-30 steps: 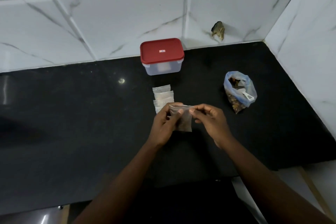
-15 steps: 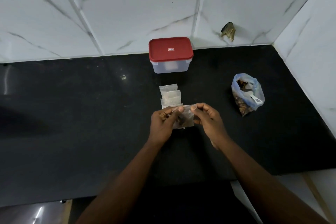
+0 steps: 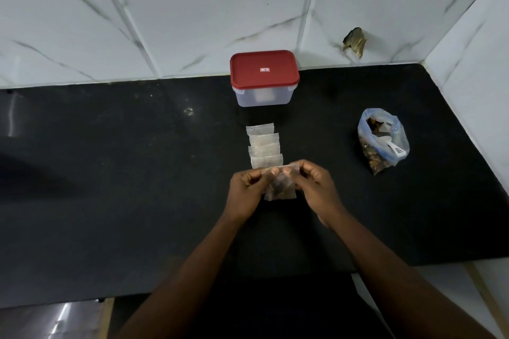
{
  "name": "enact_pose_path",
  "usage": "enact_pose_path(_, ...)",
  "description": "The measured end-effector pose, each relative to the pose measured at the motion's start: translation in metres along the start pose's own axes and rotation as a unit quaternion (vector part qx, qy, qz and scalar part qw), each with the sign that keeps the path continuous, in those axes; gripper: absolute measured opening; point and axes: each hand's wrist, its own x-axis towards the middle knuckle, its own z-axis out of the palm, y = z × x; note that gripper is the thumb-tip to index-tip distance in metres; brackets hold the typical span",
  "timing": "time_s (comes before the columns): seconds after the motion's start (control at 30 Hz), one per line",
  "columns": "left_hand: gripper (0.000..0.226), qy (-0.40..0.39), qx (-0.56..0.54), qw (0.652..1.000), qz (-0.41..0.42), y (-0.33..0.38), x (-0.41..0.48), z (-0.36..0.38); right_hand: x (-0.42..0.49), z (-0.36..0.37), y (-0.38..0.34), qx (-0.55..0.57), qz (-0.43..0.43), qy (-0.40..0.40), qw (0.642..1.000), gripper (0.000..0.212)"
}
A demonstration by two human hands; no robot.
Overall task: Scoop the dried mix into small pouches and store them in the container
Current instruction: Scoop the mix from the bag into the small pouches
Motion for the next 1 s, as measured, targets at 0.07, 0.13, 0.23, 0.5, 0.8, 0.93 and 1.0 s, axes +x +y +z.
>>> enact_pose_path(0.07, 0.022, 0.004, -0.009, 1.0, -0.007, -0.002, -0.002, -0.002, 0.002, 0.002, 0.003, 0.006, 0.016, 0.005, 1.0, 0.011)
enact_pose_path(0.13, 0.023, 0.015, -0.011, 1.0, -0.004, -0.002, -0.004, -0.006, 0.003, 0.003, 0.006, 0.029, 0.039, 0.021, 0.999, 0.011)
enact_pose_path(0.23, 0.02, 0.027, 0.008, 1.0, 0.01, -0.003, -0.003, -0.011, 0.004, 0.004, 0.008, 0.063, 0.062, 0.031, 0.996, 0.011)
enact_pose_path(0.5, 0.016, 0.094, -0.012, 0.995, -0.032, -0.017, -0.003, -0.02, 0.007, 0.012, 0.01, 0.082, 0.095, 0.004, 0.992, 0.015)
enact_pose_path(0.8, 0.016, 0.117, -0.067, 0.982, -0.13, -0.021, -0.007, -0.023, 0.021, 0.009, 0.023, 0.07, 0.103, 0.041, 0.991, 0.013)
enact_pose_path(0.93, 0.016, 0.121, -0.044, 0.981, -0.143, -0.022, -0.001, -0.021, 0.026, 0.011, 0.026, 0.056, 0.102, 0.072, 0.991, 0.014)
enact_pose_path(1.0, 0.015, 0.133, -0.033, 0.979, -0.148, -0.022, 0.003, -0.019, 0.028, 0.011, 0.029, 0.039, 0.099, 0.082, 0.991, 0.014)
